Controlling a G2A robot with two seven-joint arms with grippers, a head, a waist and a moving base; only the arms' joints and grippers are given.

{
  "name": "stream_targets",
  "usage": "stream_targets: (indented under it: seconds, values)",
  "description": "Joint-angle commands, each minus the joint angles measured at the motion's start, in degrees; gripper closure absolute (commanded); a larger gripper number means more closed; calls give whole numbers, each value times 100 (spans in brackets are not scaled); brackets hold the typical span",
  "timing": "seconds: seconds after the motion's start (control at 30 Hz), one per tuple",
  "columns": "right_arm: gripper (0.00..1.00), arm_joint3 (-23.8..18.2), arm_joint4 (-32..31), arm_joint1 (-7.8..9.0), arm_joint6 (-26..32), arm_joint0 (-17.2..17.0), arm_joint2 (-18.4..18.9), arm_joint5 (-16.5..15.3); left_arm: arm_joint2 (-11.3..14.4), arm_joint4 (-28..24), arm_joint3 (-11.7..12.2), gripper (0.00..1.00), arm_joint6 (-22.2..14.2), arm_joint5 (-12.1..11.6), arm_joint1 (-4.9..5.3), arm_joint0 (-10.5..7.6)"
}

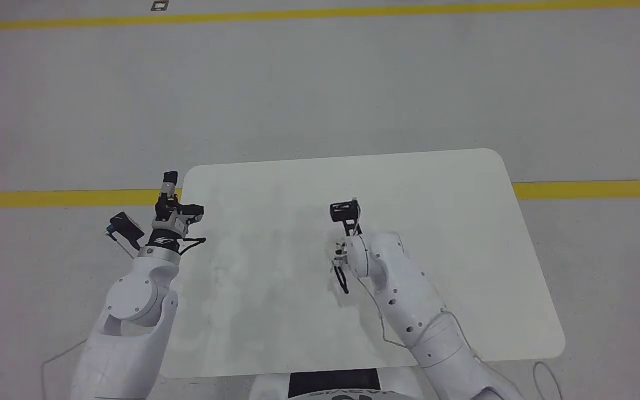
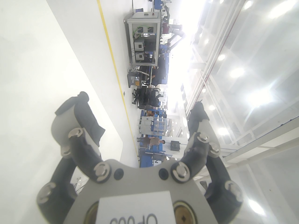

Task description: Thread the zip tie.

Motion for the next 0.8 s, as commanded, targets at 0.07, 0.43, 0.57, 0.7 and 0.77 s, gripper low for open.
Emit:
stream_targets:
  seconds: [0.07, 0.43, 0.57, 0.7, 0.77]
  values:
    - [81, -48, -105, 8, 24, -35, -12, 18, 0, 0, 0, 0, 0, 0, 0, 0]
    - [81, 200, -203, -41, 4, 38, -65, 41, 0, 0, 0, 0, 0, 0, 0, 0]
    - [81, 287, -259, -70, -20, 77, -83, 41, 0, 0, 0, 0, 0, 0, 0, 0]
    - [83, 341, -344, -107, -30, 106, -98, 41, 0, 0, 0, 0, 0, 0, 0, 0]
    - [83, 384, -376, -131, -30, 120, -96, 41, 0, 0, 0, 0, 0, 0, 0, 0]
